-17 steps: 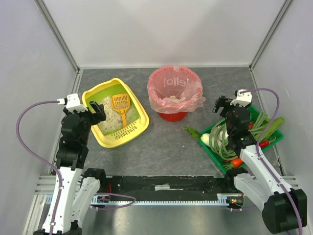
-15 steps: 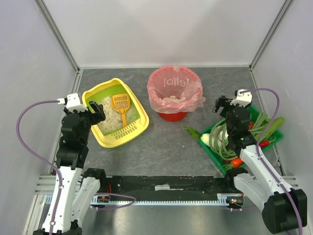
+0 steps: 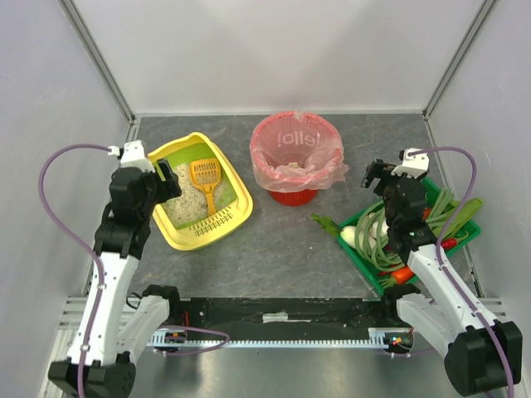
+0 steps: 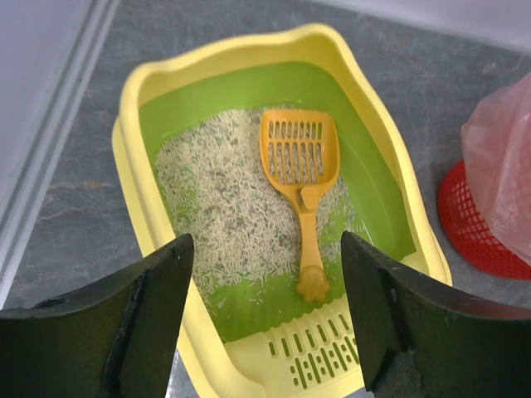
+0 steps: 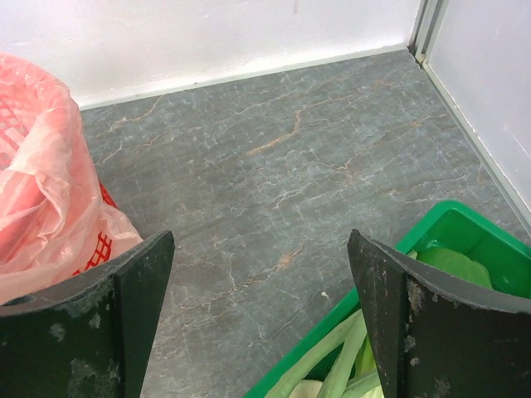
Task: Clean the litter box
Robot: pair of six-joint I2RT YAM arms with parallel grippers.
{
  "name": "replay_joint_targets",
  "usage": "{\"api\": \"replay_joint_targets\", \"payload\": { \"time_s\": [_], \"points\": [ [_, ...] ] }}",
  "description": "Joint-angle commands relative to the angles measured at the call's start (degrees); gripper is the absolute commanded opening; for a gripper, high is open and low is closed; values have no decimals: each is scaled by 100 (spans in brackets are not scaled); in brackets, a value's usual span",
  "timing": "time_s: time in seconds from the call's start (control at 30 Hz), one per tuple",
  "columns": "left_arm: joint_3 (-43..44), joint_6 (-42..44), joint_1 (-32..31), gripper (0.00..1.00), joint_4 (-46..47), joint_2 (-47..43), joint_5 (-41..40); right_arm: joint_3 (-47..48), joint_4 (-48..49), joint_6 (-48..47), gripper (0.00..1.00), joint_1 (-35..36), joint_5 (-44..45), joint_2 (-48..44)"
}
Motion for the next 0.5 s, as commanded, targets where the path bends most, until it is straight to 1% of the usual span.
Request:
{"api": "replay_joint_targets", "payload": {
  "time_s": [0.0,0.13,0.27,0.33,0.37,0.4,0.47],
  "points": [
    [489,-301,12,78,-495,655,437,259,111,-37,94,-15,-32,36],
    [674,-661,-6,80,-636,1270,657,321,67,-19,94,-6,-103,133],
    [937,-715,-137,81,-680,1744,701,356,15,-19,94,-6,-129,72],
    [1096,-619,-383,82,-741,1982,535,382,-29,-2,94,-6,-138,19],
    [1296,-557,-480,82,-785,2314,456,382,-47,24,94,-6,-164,1],
    [1403,-496,-724,83,-890,2466,298,400,-73,51,94,-6,-182,-34],
    [1570,-338,-902,85,-882,2799,270,409,-126,60,94,-6,-252,-69]
  ]
}}
